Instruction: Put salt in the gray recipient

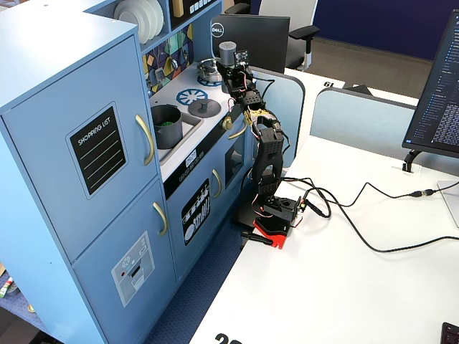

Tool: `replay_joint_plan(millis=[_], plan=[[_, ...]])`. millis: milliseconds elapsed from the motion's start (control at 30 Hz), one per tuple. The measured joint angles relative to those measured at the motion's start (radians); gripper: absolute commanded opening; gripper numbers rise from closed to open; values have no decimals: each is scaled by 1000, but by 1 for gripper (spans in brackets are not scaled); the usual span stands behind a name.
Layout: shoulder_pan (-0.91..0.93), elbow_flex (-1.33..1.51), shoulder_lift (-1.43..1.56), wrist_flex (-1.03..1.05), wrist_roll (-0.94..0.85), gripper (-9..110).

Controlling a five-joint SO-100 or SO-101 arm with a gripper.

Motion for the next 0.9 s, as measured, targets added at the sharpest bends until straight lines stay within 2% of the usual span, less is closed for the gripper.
replay_joint_plan(millis=[900], plan=[[-23, 8, -147, -115, -12, 1]])
